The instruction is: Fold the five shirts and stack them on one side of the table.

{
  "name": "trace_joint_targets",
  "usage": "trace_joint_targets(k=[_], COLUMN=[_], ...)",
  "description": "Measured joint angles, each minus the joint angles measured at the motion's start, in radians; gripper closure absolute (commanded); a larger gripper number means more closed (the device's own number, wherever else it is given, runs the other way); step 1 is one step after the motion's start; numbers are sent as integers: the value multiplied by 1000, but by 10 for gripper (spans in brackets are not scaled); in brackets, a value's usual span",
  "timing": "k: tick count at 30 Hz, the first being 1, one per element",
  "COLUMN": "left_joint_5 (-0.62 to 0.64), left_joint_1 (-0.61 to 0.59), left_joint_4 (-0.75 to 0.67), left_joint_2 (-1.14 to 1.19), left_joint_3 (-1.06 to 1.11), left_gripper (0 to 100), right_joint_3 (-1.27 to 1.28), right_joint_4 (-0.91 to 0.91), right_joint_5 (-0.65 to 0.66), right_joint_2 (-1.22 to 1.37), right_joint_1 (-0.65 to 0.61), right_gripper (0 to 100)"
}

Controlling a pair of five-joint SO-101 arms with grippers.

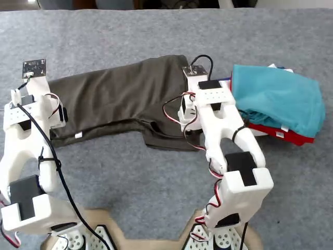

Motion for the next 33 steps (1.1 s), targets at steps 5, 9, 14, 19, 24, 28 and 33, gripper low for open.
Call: trace_joint_targets(k=[5, 9, 14, 19, 24, 28, 33], left_joint_5=[0, 0, 0, 0, 0, 0, 0], left_joint_1=[0, 0, 0, 0, 0, 0, 0], left_joint_4=[0, 0, 0, 0, 0, 0, 0], left_joint_2=[0, 0, 0, 0, 0, 0, 0], left_joint_3=[0, 0, 0, 0, 0, 0, 0], left_gripper=[852, 852, 852, 852, 852, 852, 852], right_joint_3=[0, 0, 0, 0, -2, -5, -6], right_joint_4=[8, 35, 38, 6, -3, -6, -6], right_joint_5=[2, 15, 15, 15, 15, 15, 15], right_joint_2=[0, 0, 0, 9, 61, 89, 91], right_joint_1=[0, -9, -20, -63, -61, -61, -61], right_gripper=[839, 832, 832, 832, 832, 833, 924])
